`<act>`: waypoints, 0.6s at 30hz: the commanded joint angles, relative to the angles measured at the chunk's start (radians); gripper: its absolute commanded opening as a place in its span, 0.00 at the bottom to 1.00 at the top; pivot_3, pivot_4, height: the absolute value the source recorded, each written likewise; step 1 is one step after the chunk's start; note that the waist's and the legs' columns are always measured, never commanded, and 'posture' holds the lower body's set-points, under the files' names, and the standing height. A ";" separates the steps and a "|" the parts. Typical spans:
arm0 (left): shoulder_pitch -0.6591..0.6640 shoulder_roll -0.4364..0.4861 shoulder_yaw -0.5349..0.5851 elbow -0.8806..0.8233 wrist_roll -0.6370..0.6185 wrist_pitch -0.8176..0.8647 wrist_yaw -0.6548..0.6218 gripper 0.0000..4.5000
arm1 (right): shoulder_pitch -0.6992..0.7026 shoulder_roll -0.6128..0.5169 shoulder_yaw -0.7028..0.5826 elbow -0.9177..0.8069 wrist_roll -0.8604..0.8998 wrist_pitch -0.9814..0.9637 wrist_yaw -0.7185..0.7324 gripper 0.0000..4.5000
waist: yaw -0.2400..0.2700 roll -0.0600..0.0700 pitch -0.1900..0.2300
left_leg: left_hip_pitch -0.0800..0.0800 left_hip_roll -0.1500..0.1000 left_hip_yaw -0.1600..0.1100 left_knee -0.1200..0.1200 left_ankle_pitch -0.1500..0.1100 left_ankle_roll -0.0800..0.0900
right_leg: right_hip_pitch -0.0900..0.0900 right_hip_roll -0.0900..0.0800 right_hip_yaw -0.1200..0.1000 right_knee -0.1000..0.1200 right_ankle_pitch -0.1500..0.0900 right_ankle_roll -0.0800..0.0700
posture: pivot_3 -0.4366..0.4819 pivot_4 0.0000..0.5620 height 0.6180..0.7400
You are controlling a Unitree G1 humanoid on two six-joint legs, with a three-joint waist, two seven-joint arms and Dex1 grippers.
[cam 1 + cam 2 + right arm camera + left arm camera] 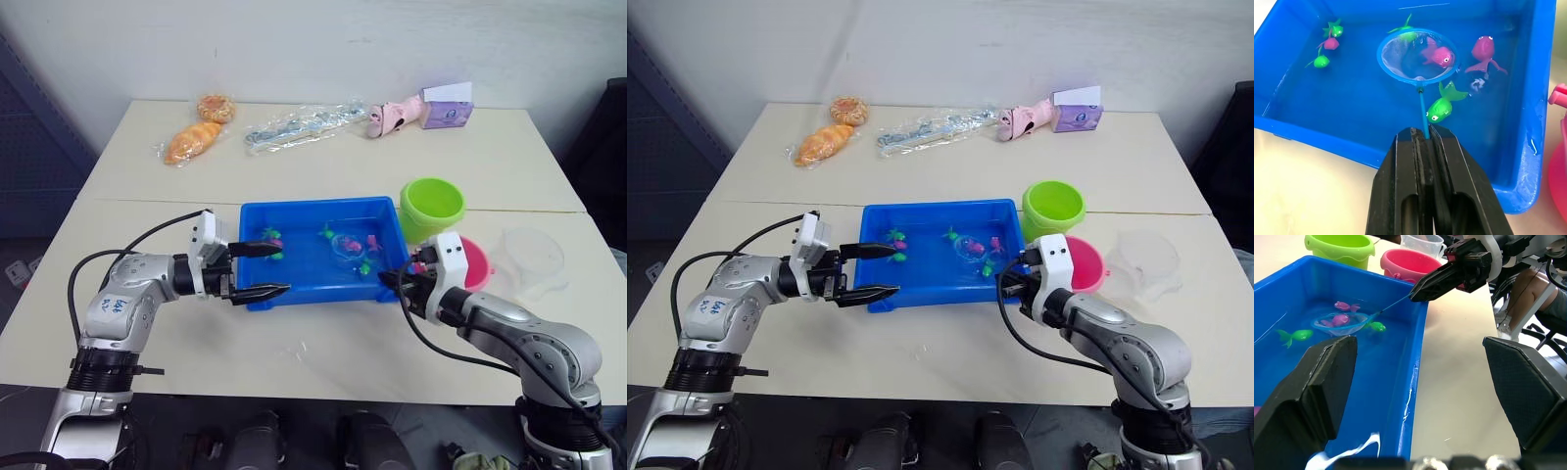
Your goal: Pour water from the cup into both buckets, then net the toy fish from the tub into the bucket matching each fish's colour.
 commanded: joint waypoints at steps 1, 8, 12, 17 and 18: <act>-0.017 0.002 0.007 -0.020 -0.010 -0.010 -0.004 0.98 | 0.015 0.022 -0.028 -0.035 0.063 0.051 -0.003 0.00 | 0.000 0.000 0.000 | 0.000 0.000 0.000 0.000 0.000 0.000 | 0.000 0.000 0.000 0.000 0.000 0.000 | 0.48 0.27 1.00; -0.020 -0.001 0.005 -0.016 -0.008 -0.012 -0.005 0.98 | 0.010 0.040 -0.082 -0.044 0.090 0.090 -0.050 0.00 | 0.000 0.000 0.000 | 0.000 0.000 0.000 0.000 0.000 0.000 | 0.000 0.000 0.000 0.000 0.000 0.000 | 0.48 0.27 1.00; -0.022 -0.001 0.001 -0.011 -0.004 -0.017 -0.008 0.98 | 0.006 0.039 -0.117 -0.032 0.092 0.110 -0.080 0.00 | 0.000 0.000 0.000 | 0.000 0.000 0.000 0.000 0.000 0.000 | 0.000 0.000 0.000 0.000 0.000 0.000 | 0.48 0.27 1.00; -0.026 -0.002 -0.004 -0.007 -0.003 -0.021 -0.010 0.98 | -0.010 0.042 -0.136 -0.018 0.092 0.141 -0.105 0.00 | -0.001 0.000 0.000 | 0.000 0.000 0.000 0.000 0.000 0.000 | 0.000 0.000 0.000 0.000 0.000 0.000 | 0.48 0.27 1.00; -0.027 -0.003 -0.005 -0.005 -0.002 -0.022 -0.010 0.98 | -0.015 0.043 -0.138 -0.015 0.095 0.150 -0.108 0.00 | -0.001 0.000 0.000 | 0.000 0.000 0.000 0.000 0.000 0.000 | 0.000 0.000 0.000 0.000 0.000 0.000 | 0.48 0.27 1.00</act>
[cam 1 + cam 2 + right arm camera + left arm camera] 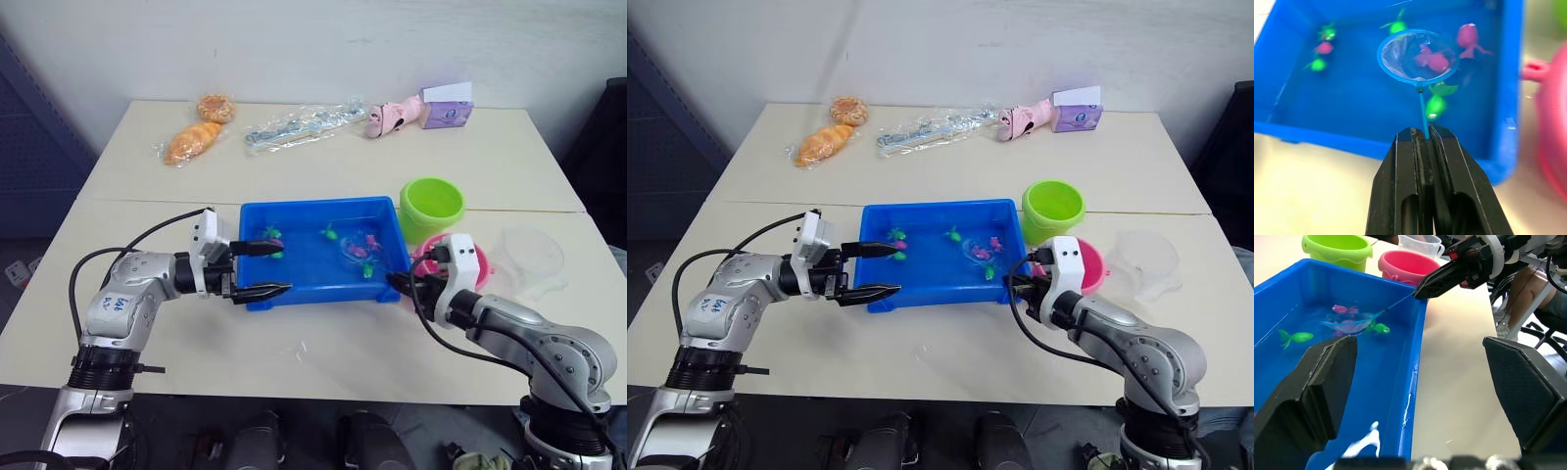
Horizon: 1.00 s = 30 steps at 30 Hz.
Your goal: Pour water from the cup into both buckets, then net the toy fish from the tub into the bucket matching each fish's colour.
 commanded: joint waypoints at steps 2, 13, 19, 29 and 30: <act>-0.017 -0.001 0.004 -0.005 -0.003 -0.019 -0.008 0.98 | -0.016 0.006 -0.014 0.004 0.014 0.038 -0.015 0.00 | 0.000 0.000 0.000 | 0.000 0.000 0.000 0.000 0.000 0.000 | 0.000 0.000 0.000 0.000 0.000 0.000 | 0.48 0.27 1.00; -0.018 -0.008 0.003 0.001 -0.001 -0.026 -0.007 0.98 | -0.071 0.074 -0.074 0.043 0.033 0.149 -0.065 0.00 | 0.000 0.000 0.000 | 0.000 0.000 0.000 0.000 0.000 0.000 | 0.000 0.000 0.000 0.000 0.000 0.000 | 0.48 0.27 1.00; -0.017 -0.010 0.002 0.002 -0.002 -0.028 -0.006 0.98 | -0.094 0.146 -0.153 0.055 0.091 0.259 -0.085 0.00 | 0.000 0.000 0.000 | 0.000 0.000 0.000 -0.001 0.000 0.000 | 0.000 0.000 0.000 0.000 0.000 0.000 | 0.48 0.27 1.00; -0.013 -0.010 0.002 -0.001 -0.002 -0.029 -0.005 0.98 | -0.117 0.170 -0.181 0.039 0.053 0.324 -0.089 0.00 | -0.001 0.000 0.000 | 0.000 0.000 0.000 -0.001 0.000 0.000 | 0.000 0.000 0.000 0.000 0.000 0.000 | 0.48 0.27 1.00; -0.014 -0.010 0.002 -0.001 -0.002 -0.030 -0.005 0.98 | -0.116 0.169 -0.181 0.037 0.050 0.328 -0.089 0.00 | 0.000 0.000 0.000 | 0.000 0.000 0.000 -0.001 0.000 0.000 | 0.000 0.000 0.000 0.000 0.000 0.000 | 0.48 0.27 1.00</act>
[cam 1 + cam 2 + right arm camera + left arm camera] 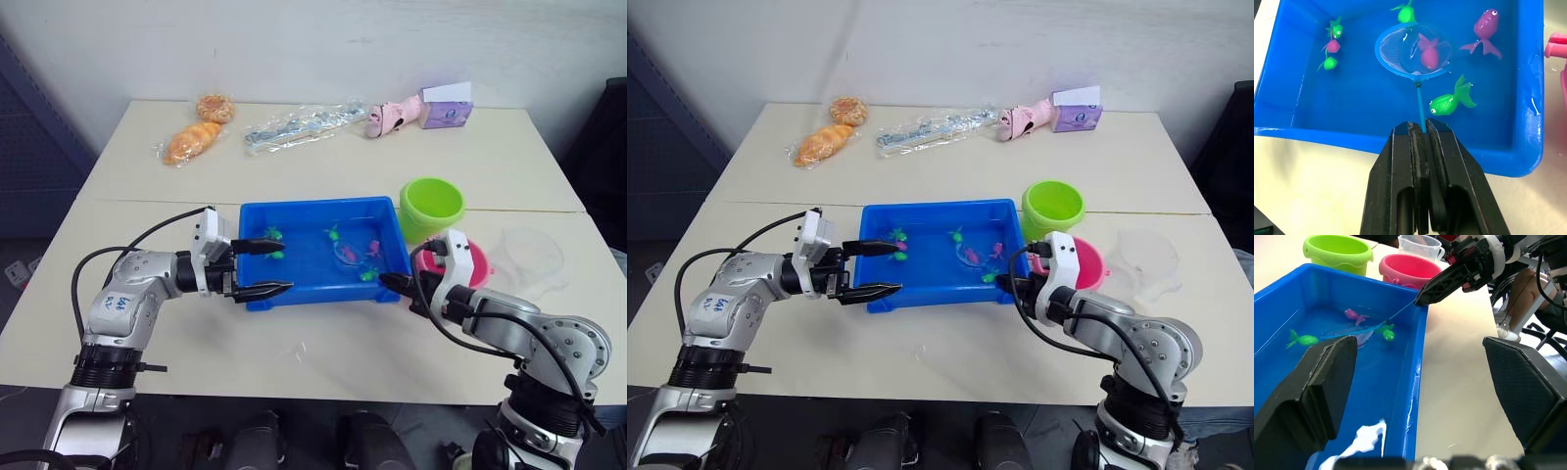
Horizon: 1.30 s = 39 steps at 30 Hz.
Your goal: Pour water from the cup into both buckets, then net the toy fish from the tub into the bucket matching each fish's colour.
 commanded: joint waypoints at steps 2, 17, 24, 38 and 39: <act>-0.006 -0.004 0.003 -0.012 -0.004 -0.014 -0.004 0.98 | 0.017 -0.004 -0.006 -0.006 -0.024 0.041 -0.008 0.00 | 0.000 0.000 0.000 | 0.000 0.000 0.000 0.000 0.000 0.000 | 0.000 0.000 0.000 0.000 0.000 0.000 | 0.48 0.27 1.00; -0.015 -0.004 0.000 -0.011 -0.003 -0.015 -0.007 0.98 | 0.002 -0.087 0.101 -0.039 -0.173 -0.056 0.032 0.00 | 0.001 0.000 0.000 | 0.000 0.000 0.000 -0.001 0.000 0.000 | 0.000 0.000 0.000 0.000 0.000 0.000 | 0.48 0.27 1.00; -0.010 -0.002 0.004 -0.016 -0.005 -0.013 -0.004 0.98 | 0.022 -0.189 0.220 -0.088 -0.262 -0.172 0.090 0.00 | 0.001 0.000 0.000 | 0.000 0.000 0.000 -0.001 0.000 0.000 | 0.000 0.000 0.000 -0.001 0.000 0.000 | 0.48 0.27 1.00; -0.014 -0.014 -0.001 -0.011 -0.003 -0.018 -0.004 0.98 | 0.003 -0.042 0.129 -0.074 -0.285 -0.115 0.060 0.00 | 0.000 0.000 0.000 | 0.000 0.000 0.000 -0.001 0.001 -0.001 | -0.001 0.000 0.000 -0.001 0.000 0.000 | 0.48 0.27 1.00; -0.014 -0.015 -0.001 -0.010 -0.002 -0.018 -0.005 0.98 | -0.013 -0.017 0.105 -0.068 -0.292 -0.077 0.051 0.00 | 0.000 0.000 0.000 | 0.000 0.000 0.000 -0.001 0.001 -0.001 | -0.001 0.000 0.000 0.000 0.000 0.000 | 0.48 0.27 1.00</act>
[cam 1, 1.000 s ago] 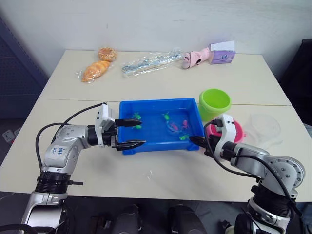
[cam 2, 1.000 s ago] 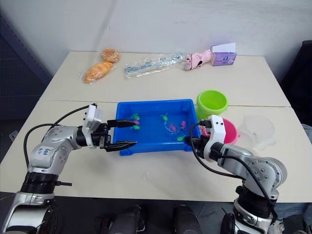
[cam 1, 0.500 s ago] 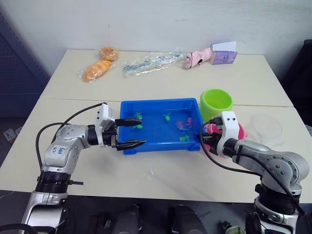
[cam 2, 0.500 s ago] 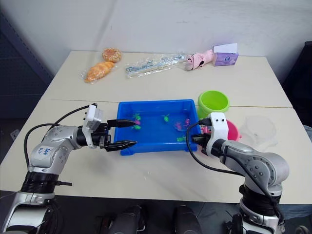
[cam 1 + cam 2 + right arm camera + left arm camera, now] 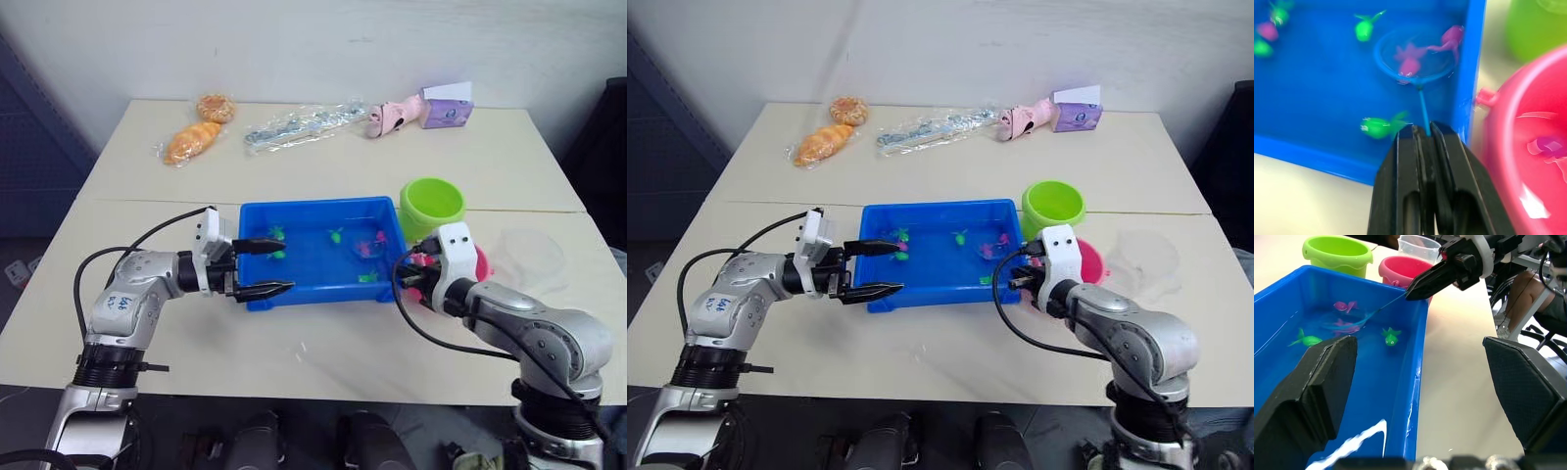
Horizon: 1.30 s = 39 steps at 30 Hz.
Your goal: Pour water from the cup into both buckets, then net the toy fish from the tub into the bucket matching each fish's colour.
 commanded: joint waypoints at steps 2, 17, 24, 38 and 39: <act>-0.011 0.003 0.003 -0.013 0.000 -0.018 -0.006 0.98 | -0.063 0.075 -0.110 0.011 -0.003 0.110 -0.032 0.00 | 0.000 0.000 0.000 | 0.000 0.000 0.000 0.000 0.000 0.000 | 0.000 0.000 0.000 0.000 0.000 0.000 | 0.48 0.27 1.00; -0.007 -0.002 0.004 -0.019 -0.002 -0.017 0.004 0.98 | -0.136 0.042 -0.038 0.016 -0.149 0.085 -0.019 0.00 | 0.000 0.000 0.000 | 0.000 0.000 0.001 -0.001 0.000 0.000 | -0.001 0.000 0.000 0.000 0.000 0.000 | 0.48 0.27 1.00; -0.004 -0.003 0.003 -0.021 -0.003 -0.015 0.004 0.98 | -0.051 -0.089 0.119 -0.049 -0.189 -0.058 0.062 0.00 | 0.001 0.000 0.000 | -0.001 -0.001 0.000 -0.001 0.000 0.001 | 0.000 0.000 0.000 0.000 0.000 0.000 | 0.48 0.27 1.00; -0.010 -0.002 0.002 -0.013 0.000 -0.020 -0.001 0.98 | 0.037 -0.227 0.260 -0.095 -0.255 -0.261 0.193 0.00 | 0.001 0.000 0.000 | -0.001 -0.001 0.000 -0.001 0.000 0.001 | -0.001 0.000 0.000 0.000 0.000 0.000 | 0.48 0.27 1.00; -0.010 -0.003 0.002 -0.013 0.000 -0.021 -0.001 0.98 | 0.042 -0.234 0.265 -0.097 -0.261 -0.270 0.199 0.00 | 0.000 0.000 0.000 | -0.001 -0.001 0.000 -0.001 0.000 0.001 | -0.001 0.000 0.000 0.000 0.000 0.000 | 0.48 0.27 1.00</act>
